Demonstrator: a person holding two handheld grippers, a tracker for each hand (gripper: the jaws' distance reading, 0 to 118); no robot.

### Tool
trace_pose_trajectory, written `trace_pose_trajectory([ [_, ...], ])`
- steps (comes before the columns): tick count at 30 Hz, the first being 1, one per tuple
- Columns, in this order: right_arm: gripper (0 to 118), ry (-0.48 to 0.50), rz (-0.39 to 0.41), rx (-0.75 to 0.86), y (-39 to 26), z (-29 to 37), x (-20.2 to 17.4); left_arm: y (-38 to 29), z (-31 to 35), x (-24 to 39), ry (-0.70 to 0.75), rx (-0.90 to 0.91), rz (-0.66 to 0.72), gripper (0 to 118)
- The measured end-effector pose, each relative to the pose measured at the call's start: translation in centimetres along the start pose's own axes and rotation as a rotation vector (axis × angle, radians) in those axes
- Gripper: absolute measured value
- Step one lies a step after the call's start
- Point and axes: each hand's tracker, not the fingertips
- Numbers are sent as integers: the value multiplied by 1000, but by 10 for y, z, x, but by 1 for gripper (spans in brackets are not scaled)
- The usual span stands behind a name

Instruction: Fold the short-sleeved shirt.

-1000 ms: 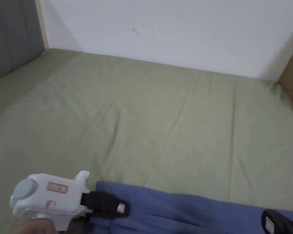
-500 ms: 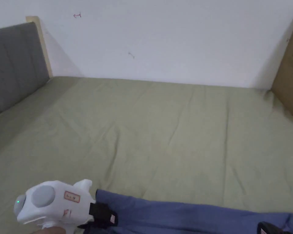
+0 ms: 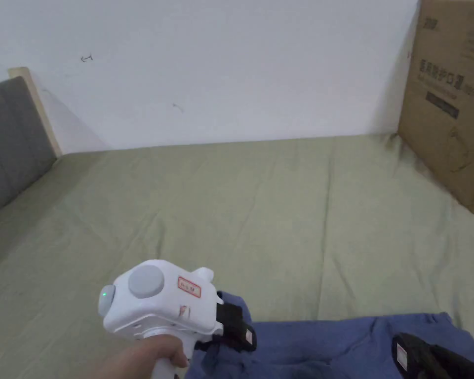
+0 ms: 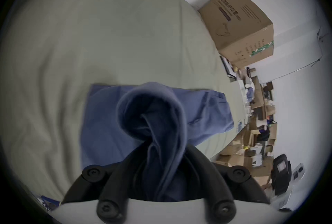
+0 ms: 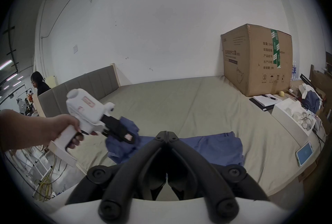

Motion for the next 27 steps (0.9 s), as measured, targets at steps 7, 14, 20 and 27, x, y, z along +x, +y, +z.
trace_pose_trajectory([
  [7, 0, -41, -28, -11, -5, 13, 20, -2, -37, 39, -123, 56, 10, 117],
  [14, 0, -45, -64, -28, -7, 12, 35, -11, 25, 19, -61, 87, -24, 89],
  [20, 0, -55, -80, -32, -8, 6, 42, -26, -15, 32, 127, 55, -262, 0],
  [27, 0, -55, -78, -49, -7, 6, 43, -31, -104, 50, 95, -154, -276, 0],
])
